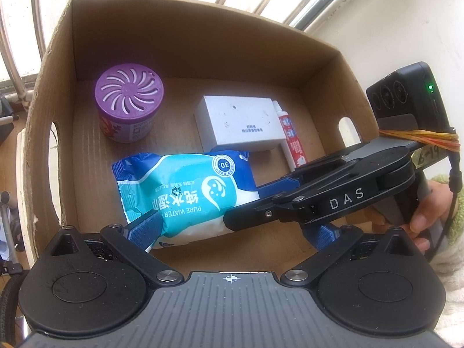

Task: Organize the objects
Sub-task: 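Open the right gripper and release the wet-wipes pack, then push the red toothpaste tube straight with the right gripper fingers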

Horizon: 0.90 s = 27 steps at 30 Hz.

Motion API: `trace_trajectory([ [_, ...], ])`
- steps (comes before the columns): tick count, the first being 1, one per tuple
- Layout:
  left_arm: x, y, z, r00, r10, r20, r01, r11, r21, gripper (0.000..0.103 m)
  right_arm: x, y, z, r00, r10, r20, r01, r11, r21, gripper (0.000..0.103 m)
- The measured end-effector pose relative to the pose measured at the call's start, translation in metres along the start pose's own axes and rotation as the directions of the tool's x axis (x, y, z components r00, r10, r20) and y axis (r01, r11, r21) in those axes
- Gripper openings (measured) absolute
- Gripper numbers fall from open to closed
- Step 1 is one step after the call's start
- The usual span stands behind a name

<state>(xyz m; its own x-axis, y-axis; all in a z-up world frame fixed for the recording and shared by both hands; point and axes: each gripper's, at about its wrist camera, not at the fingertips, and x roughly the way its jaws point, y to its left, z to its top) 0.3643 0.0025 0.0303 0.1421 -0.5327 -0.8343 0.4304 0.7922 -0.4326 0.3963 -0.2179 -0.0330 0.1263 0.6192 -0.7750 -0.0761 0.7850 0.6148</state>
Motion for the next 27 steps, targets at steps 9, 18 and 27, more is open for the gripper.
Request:
trace_trajectory([
  [9, -0.001, 0.002, 0.001, 1.0, 0.008, 0.011, -0.008, 1.0, -0.001, 0.102, 0.002, 0.001, 0.003, 1.0, 0.001, 0.004, -0.001, 1.0, -0.004, 0.052],
  [18, -0.004, 0.003, -0.003, 1.0, -0.006, 0.029, 0.006, 1.0, -0.022, 0.101, -0.008, 0.005, -0.001, 0.998, -0.043, 0.046, 0.044, 0.999, -0.025, 0.053],
  [27, -0.029, -0.018, -0.013, 0.988, -0.014, 0.156, 0.006, 0.999, 0.051, 0.1, -0.089, 0.008, -0.026, 0.944, -0.231, 0.233, 0.25, 0.967, -0.051, 0.053],
])
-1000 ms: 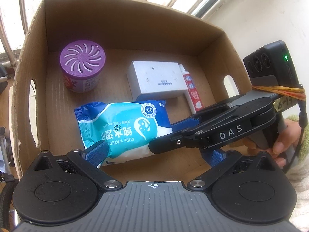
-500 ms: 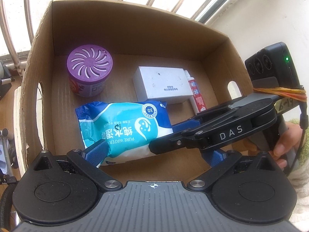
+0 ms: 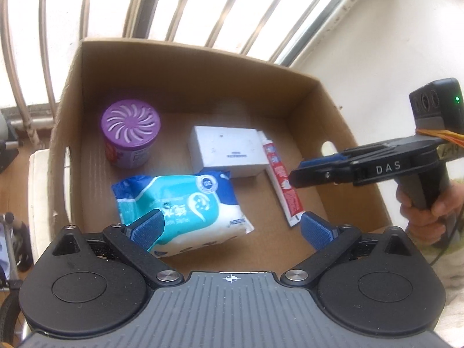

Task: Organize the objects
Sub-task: 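Push the red toothpaste tube straight with the right gripper fingers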

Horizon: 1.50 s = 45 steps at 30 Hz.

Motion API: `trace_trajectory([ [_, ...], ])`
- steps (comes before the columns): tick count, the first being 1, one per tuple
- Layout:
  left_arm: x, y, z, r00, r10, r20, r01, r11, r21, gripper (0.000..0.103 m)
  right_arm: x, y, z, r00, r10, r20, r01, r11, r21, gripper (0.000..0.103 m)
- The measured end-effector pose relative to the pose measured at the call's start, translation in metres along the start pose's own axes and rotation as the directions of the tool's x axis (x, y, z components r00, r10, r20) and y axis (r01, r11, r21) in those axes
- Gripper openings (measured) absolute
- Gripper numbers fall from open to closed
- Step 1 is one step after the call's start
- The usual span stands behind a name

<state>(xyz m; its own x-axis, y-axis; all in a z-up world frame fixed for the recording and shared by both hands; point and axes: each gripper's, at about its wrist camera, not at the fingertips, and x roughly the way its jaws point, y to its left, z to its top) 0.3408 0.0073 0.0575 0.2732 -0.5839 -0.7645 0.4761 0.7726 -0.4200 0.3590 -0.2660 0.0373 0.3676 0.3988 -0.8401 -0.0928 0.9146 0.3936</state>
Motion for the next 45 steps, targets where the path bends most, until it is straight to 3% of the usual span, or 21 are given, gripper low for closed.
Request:
trace_trajectory([
  [8, 0.018, -0.018, -0.006, 0.999, -0.027, -0.018, 0.028, 0.997, 0.076, 0.09, 0.013, -0.015, -0.013, 0.975, -0.197, -0.098, 0.196, 0.98, -0.018, 0.053],
  [15, 0.023, -0.012, -0.008, 0.999, -0.017, -0.028, 0.019, 0.996, 0.084, 0.088, 0.055, -0.014, -0.006, 0.917, -0.364, -0.163, 0.351, 0.93, -0.106, 0.053],
  [19, 0.022, -0.007, -0.008, 0.999, -0.025, -0.027, 0.027, 0.996, 0.079, 0.088, 0.071, -0.022, -0.009, 0.916, -0.316, -0.246, 0.306, 0.949, -0.078, 0.05],
  [21, 0.023, -0.005, -0.008, 0.999, -0.026, -0.029, 0.028, 0.996, 0.083, 0.088, 0.071, -0.015, -0.013, 0.923, -0.302, -0.237, 0.285, 0.953, -0.107, 0.051],
  [23, 0.024, -0.004, -0.008, 0.999, -0.02, -0.031, 0.023, 0.996, 0.089, 0.088, 0.071, -0.013, -0.014, 0.94, -0.231, -0.253, 0.219, 0.973, -0.076, 0.049],
  [30, 0.022, -0.002, -0.007, 1.0, -0.019, -0.02, 0.021, 0.995, 0.1, 0.088, 0.077, 0.002, -0.013, 0.952, -0.183, -0.245, 0.163, 0.982, -0.1, 0.05],
  [36, 0.019, 0.001, -0.007, 1.0, -0.007, -0.006, 0.007, 0.994, 0.107, 0.088, 0.056, 0.002, -0.006, 0.965, -0.17, -0.202, 0.156, 0.984, -0.082, 0.05],
  [40, 0.02, 0.005, -0.005, 1.0, 0.003, 0.001, -0.003, 0.994, 0.106, 0.088, 0.034, -0.001, 0.011, 0.983, -0.155, -0.102, 0.151, 0.988, -0.043, 0.05],
  [45, 0.022, 0.004, -0.004, 1.0, 0.02, 0.005, -0.021, 0.992, 0.121, 0.088, 0.039, -0.008, 0.026, 0.985, -0.16, -0.064, 0.161, 0.987, 0.009, 0.05],
])
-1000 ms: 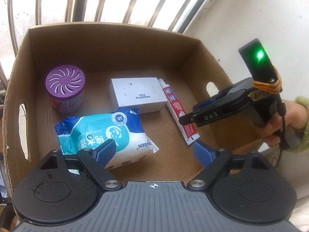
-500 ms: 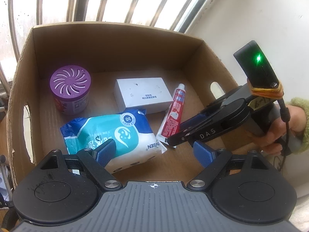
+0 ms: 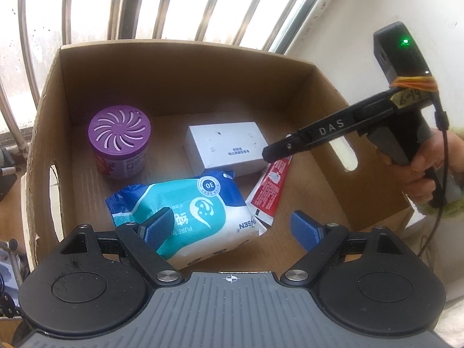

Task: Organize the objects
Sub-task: 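Push the red toothpaste tube straight with the right gripper fingers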

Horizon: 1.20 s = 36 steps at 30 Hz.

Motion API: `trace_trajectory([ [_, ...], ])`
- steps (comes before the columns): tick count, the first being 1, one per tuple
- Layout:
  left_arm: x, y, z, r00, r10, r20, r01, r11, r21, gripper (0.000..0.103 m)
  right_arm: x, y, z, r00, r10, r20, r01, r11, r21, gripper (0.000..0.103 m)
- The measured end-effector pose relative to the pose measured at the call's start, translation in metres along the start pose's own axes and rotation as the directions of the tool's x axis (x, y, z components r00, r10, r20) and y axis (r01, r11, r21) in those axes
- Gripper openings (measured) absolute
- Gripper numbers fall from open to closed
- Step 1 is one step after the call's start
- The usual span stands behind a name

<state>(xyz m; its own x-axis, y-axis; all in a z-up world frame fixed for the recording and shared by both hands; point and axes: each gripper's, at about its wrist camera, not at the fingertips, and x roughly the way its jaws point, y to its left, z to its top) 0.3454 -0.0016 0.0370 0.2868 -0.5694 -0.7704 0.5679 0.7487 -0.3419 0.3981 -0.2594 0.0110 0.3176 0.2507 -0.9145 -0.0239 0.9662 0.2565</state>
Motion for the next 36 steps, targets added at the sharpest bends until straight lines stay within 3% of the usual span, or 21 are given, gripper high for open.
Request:
trace_trajectory([
  [7, 0.003, -0.01, -0.001, 0.998, 0.066, -0.001, -0.065, 0.995, 0.078, 0.088, 0.022, 0.014, 0.001, 1.0, 0.005, -0.012, -0.005, 1.0, -0.02, 0.046],
  [15, 0.003, -0.011, -0.001, 0.997, 0.077, 0.002, -0.077, 0.992, 0.095, 0.089, 0.024, 0.025, 0.003, 0.999, -0.034, 0.018, 0.036, 0.996, -0.085, 0.045],
  [36, 0.005, -0.015, -0.002, 0.994, 0.109, 0.011, -0.109, 0.985, 0.135, 0.089, 0.024, 0.028, 0.007, 0.999, -0.043, 0.03, 0.046, 0.991, -0.125, 0.045],
])
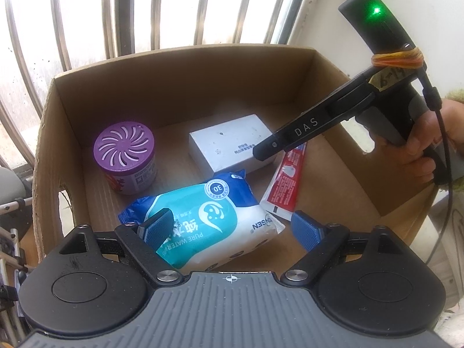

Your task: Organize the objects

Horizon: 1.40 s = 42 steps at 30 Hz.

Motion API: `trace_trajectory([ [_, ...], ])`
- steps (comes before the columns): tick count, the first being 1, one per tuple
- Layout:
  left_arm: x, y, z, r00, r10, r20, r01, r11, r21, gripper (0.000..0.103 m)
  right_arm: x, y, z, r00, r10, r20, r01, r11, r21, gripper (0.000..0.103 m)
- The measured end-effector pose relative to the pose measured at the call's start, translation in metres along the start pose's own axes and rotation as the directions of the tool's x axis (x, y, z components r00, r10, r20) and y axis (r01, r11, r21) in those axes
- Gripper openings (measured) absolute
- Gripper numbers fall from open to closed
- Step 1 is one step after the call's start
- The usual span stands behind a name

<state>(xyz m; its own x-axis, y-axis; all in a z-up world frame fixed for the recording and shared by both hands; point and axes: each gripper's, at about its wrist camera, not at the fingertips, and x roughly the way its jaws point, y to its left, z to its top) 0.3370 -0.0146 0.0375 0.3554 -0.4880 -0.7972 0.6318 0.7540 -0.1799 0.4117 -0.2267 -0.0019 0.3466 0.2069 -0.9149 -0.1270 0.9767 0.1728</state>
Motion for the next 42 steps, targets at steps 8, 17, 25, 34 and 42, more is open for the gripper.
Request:
trace_trajectory([
  [8, -0.001, -0.001, 0.0, 1.0, 0.0, 0.001, 0.0, 1.0, -0.001, 0.089, 0.001, 0.0, -0.001, 1.0, -0.002, 0.002, 0.002, 1.0, -0.009, 0.045],
  [17, 0.0, -0.003, 0.0, 1.0, 0.001, 0.0, -0.001, 1.0, 0.0, 0.089, 0.002, -0.002, 0.001, 1.0, 0.002, 0.009, -0.002, 1.0, -0.015, 0.045],
  [25, -0.001, -0.003, 0.0, 1.0, 0.008, 0.002, -0.008, 1.0, -0.008, 0.089, 0.002, -0.003, 0.001, 1.0, 0.008, 0.014, -0.008, 1.0, -0.005, 0.045],
  [34, -0.005, -0.005, 0.001, 0.999, 0.027, 0.024, -0.025, 0.996, -0.081, 0.09, -0.003, -0.003, -0.008, 0.998, 0.012, 0.062, -0.012, 1.0, -0.006, 0.045],
  [42, -0.057, -0.039, -0.019, 0.993, 0.004, 0.121, 0.012, 0.991, -0.131, 0.094, -0.109, -0.004, -0.066, 0.943, 0.104, 0.317, -0.099, 0.995, -0.033, 0.053],
])
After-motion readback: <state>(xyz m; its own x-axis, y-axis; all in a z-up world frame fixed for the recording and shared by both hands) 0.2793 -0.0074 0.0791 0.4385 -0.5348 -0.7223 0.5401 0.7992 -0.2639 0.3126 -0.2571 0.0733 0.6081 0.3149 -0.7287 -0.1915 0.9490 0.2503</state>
